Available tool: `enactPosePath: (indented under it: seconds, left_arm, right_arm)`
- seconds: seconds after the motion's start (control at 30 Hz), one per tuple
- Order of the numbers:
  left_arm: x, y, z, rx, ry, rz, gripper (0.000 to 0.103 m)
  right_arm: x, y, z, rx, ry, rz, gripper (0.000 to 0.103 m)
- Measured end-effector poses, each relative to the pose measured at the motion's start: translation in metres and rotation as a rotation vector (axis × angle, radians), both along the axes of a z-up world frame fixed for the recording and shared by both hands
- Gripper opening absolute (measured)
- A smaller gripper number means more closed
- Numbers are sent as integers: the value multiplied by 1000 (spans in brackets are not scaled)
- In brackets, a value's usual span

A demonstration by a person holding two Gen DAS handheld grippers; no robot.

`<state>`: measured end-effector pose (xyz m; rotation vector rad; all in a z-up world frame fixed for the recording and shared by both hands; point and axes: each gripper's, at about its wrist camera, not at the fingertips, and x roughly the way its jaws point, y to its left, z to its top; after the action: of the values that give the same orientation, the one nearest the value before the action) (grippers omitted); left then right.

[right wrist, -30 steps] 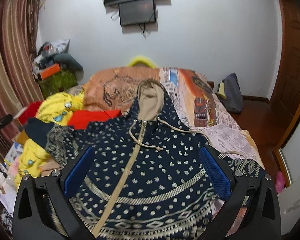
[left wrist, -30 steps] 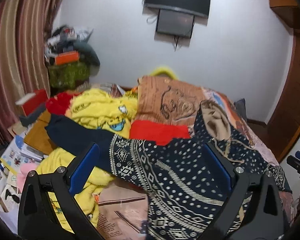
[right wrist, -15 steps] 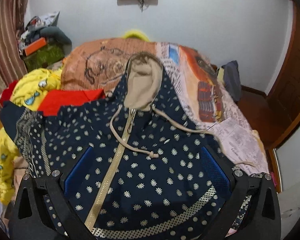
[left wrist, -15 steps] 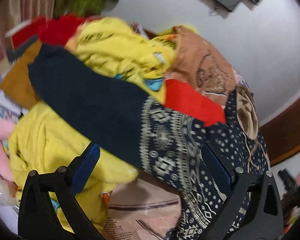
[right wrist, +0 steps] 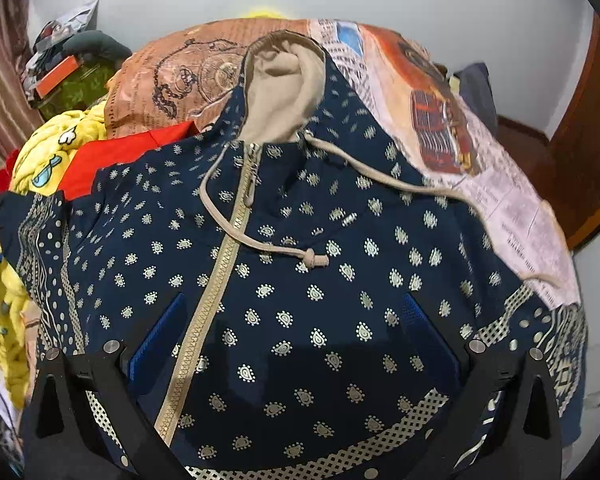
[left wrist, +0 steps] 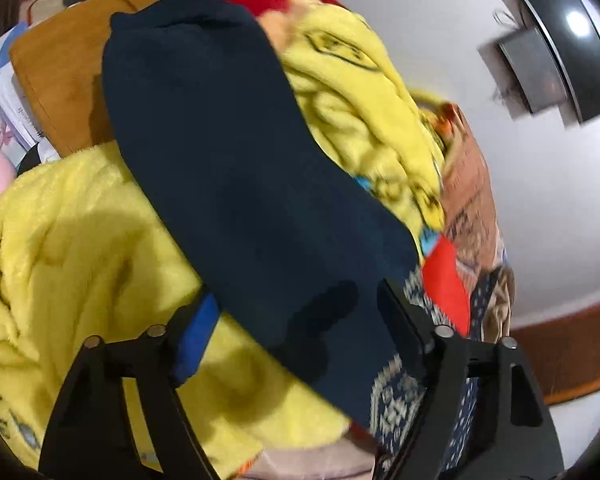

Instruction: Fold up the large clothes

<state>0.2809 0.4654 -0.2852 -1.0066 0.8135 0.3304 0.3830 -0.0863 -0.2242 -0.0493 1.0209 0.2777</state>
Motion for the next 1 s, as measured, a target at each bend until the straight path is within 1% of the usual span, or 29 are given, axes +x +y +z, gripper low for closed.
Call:
enactPosePath:
  seconds: [0.1,0.13,0.17,0.2,0.27,0.3,0.33,0.37,0.4,0.43,0.47,0.5,0.57,0.67,0.73,0.8,0.9,1.0]
  left_arm:
    - [3,8,-4,13,0,36,67]
    - [5,10,-4,33,9,47,60]
    - [6,12,-4,53,22,54,51]
    - [9,11,-3,79,38,57,45]
    - [14,7,5,149,69,53,19]
    - [16,5,9,164,82,47,14]
    - [19,1,17,207,90,36,11]
    - [22,-2,25,245,90,26,10]
    - [25,-9,40,305,85,12,9]
    - [28,-12,49,345,78,3,6]
    - [29,-17,62,383,65,-7,5]
    - [31,-25,80,420,38,-18,5]
    - [34,-41,110,468,-20,-37,5]
    - [32,-66,151,526,-103,-85,4]
    - [38,-94,179,569,-155,-135,4]
    - [43,-118,195,592,-192,-177,3]
    - [50,-166,218,615,-254,-264,3]
    - [59,-209,228,632,-290,-341,3]
  right_arm:
    - [3,-4,-5,24,30,-16,103]
    - [3,-4,-6,28,35,-19,103]
    - [4,-6,-7,37,44,-27,103]
    - [5,-7,-7,46,50,-33,103]
    - [5,-9,-6,54,55,-43,103]
    - [4,-10,-4,57,55,-46,103]
    - [4,-10,-2,60,53,-47,103]
    - [4,-12,0,62,48,-47,103]
    - [3,-12,2,63,42,-46,103]
    - [2,-13,4,63,38,-44,103]
    - [1,-13,7,65,33,-41,103]
    - [0,-13,10,66,28,-39,103]
    - [-3,-14,15,73,18,-33,103]
    - [-8,-16,23,81,3,-26,103]
    - [-11,-18,28,85,-8,-22,103]
    - [-15,-23,33,91,-18,-20,103]
    - [-19,-30,40,99,-29,-18,103]
    - [-25,-37,46,99,-46,-18,103]
